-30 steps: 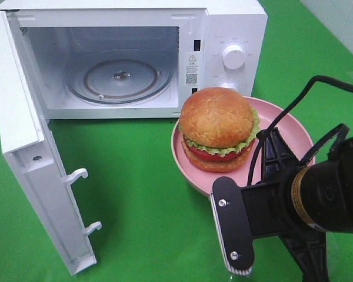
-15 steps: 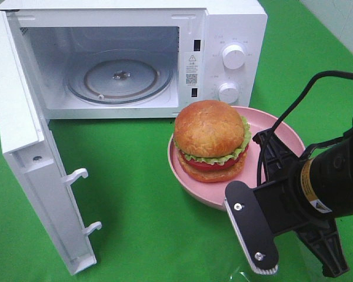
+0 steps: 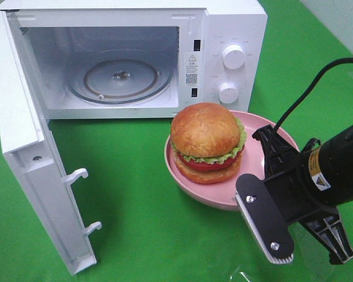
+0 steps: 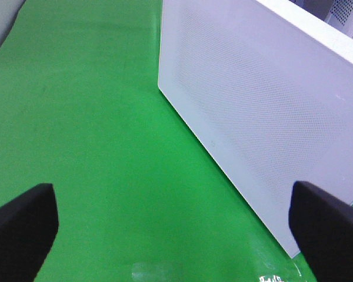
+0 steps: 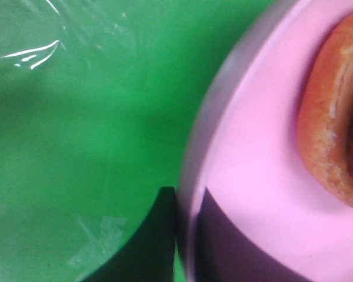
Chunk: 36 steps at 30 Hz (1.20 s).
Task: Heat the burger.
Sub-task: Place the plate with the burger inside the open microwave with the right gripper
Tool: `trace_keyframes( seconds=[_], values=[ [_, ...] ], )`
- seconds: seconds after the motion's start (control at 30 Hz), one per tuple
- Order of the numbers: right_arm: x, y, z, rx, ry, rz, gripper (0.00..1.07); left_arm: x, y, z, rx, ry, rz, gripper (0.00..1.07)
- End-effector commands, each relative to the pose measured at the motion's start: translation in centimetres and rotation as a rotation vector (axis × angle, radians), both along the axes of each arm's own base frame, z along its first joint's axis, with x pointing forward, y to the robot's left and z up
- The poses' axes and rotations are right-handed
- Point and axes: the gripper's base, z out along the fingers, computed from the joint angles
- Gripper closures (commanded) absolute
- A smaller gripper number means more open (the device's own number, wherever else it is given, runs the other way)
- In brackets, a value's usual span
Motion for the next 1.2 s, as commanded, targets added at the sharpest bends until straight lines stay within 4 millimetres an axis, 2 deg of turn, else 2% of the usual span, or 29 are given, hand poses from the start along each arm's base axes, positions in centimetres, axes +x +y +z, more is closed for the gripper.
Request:
trace_keyframes(
  seconds=[0.03,0.6,0.97,1.1,1.2],
  values=[
    [0.8,0.7,1.1,0.076,-0.06,0.03,1.07,-0.1,-0.1,0.0,-0.005,-0.022,0.002,0.07],
    [2.0,2.1,3.1,0.125,-0.128,0.11,1.07,-0.1,-0.1,0.0,-0.005,-0.022,0.002,0.07],
    [2.1,2.5,3.3,0.158,-0.162,0.126,1.07,-0.1,-0.1,0.0,-0.005,-0.022,0.002,0.07],
    [2.3,2.5,3.0,0.118,-0.165,0.152,1.07,-0.1,-0.1,0.0,-0.005,-0.022,0.002,0.07],
    [3.0,3.0,2.8,0.116,-0.163,0.147,1.07,-0.1,-0.1,0.0,-0.005,-0.022,0.002,0.07]
  ],
)
